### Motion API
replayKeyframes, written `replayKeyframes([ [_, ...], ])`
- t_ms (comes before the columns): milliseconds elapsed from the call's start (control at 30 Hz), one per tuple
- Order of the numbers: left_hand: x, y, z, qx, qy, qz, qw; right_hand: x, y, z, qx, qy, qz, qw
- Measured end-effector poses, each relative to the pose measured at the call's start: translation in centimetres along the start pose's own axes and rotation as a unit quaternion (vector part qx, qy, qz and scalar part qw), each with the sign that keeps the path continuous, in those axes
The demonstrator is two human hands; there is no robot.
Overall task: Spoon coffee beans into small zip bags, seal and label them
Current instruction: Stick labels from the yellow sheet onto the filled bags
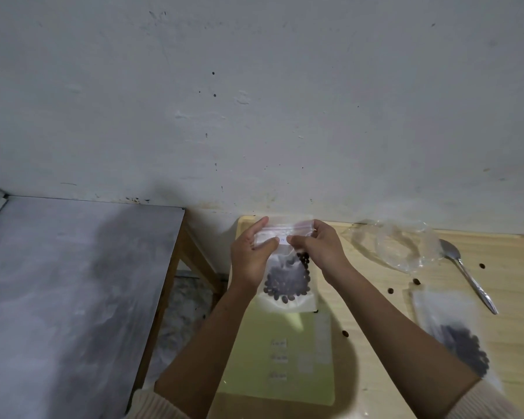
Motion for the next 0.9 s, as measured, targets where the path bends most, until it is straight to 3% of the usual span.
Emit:
replayKeyframes([
  [233, 2.5, -2.2, 0.0, 0.039, 0.011, -0.008, 0.999, 1.3, 2.3, -0.6, -0.004, 0.021, 0.016, 1.000],
  [500, 5.3, -3.8, 0.8, 0.099, 0.013, -0.002, 0.995, 3.4, 5.2, 0.1, -0.138, 0.079, -0.081, 0.984],
  [667, 5.5, -5.8, 0.9, 0.210, -0.011, -0.013, 0.978, 4.3, 6.3, 0.5, -0.237, 0.054, -0.109, 0.964],
  [800, 5.9, -6.1, 0.9, 0.305, -0.043, -0.026, 0.951, 4.2, 6.3, 0.7, -0.317, -0.016, -0.127, 0.940],
  [900, 5.6, -5.7, 1.1, 0.321, 0.001, -0.002, 0.947, 3.4, 5.7, -0.2, -0.298, -0.008, -0.125, 0.946],
])
Point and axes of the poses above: each hand's wrist, its own x-axis towards the middle knuckle, its own z-axis out of the palm, y = z × x, the point moved 1 cm from there along x, towards the middle knuckle, and after that the axes turned 5 degrees about x, right-handed, at the moved point
